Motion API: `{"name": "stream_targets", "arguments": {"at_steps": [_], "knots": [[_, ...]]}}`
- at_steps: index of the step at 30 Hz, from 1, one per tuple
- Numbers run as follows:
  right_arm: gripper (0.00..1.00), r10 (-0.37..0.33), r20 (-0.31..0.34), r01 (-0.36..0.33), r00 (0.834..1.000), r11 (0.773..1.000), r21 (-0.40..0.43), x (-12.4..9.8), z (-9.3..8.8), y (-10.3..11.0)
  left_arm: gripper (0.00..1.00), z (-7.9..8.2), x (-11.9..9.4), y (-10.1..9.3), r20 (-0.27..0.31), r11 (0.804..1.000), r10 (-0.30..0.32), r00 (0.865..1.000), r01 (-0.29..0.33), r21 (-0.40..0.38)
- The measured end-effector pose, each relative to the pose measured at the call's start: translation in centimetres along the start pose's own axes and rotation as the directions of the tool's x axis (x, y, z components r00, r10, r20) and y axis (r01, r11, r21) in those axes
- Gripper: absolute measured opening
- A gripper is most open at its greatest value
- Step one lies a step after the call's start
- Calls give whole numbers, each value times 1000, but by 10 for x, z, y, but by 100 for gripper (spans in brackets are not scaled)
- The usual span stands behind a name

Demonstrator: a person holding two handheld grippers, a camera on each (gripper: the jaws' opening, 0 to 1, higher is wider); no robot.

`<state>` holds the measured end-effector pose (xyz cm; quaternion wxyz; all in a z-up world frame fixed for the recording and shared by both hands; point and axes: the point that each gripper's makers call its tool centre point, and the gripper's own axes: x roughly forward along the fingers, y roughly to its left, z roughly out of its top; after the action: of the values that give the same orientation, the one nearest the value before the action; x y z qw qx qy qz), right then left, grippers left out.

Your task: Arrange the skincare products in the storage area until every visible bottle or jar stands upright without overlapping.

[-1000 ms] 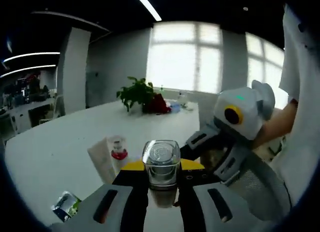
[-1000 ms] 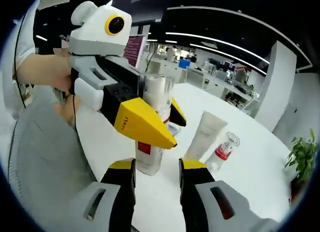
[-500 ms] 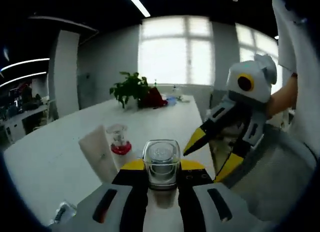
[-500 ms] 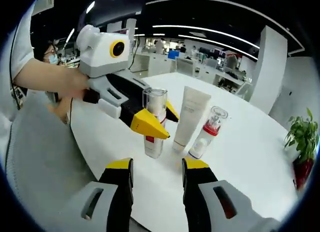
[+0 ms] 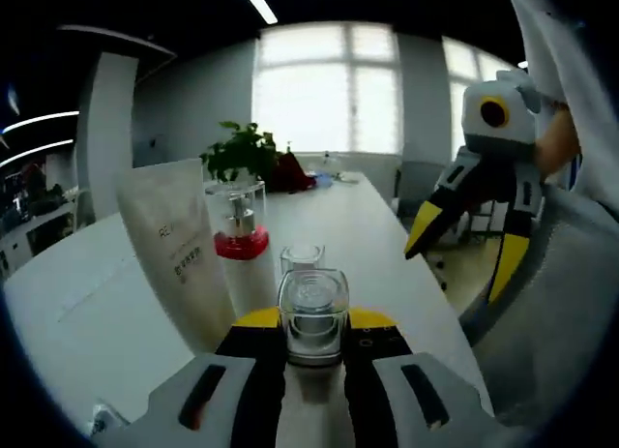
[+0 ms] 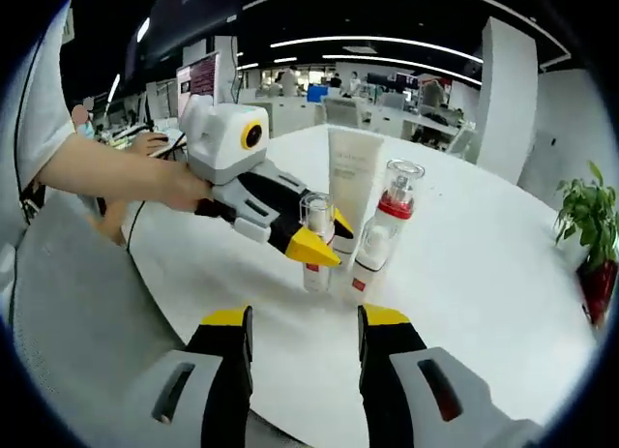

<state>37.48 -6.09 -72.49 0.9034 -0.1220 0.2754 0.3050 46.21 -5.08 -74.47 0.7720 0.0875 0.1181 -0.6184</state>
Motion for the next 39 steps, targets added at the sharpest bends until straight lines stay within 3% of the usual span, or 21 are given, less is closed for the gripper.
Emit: {"name": "stream_targets", "arguments": {"at_steps": [5, 19, 39], "knots": [[42, 0, -3, 0, 1000, 1000, 6, 0, -2, 1, 17, -7, 4, 2, 5, 1000, -30, 1000, 30, -9], [42, -7, -15, 8, 1000, 1000, 24, 1, -4, 0, 16, -2, 7, 0, 47, 996, -80, 996, 81, -29], [43, 2, -18, -2, 1000, 1000, 23, 2, -4, 2, 25, 0, 0, 0, 27, 998, -58, 998, 58, 3]]}}
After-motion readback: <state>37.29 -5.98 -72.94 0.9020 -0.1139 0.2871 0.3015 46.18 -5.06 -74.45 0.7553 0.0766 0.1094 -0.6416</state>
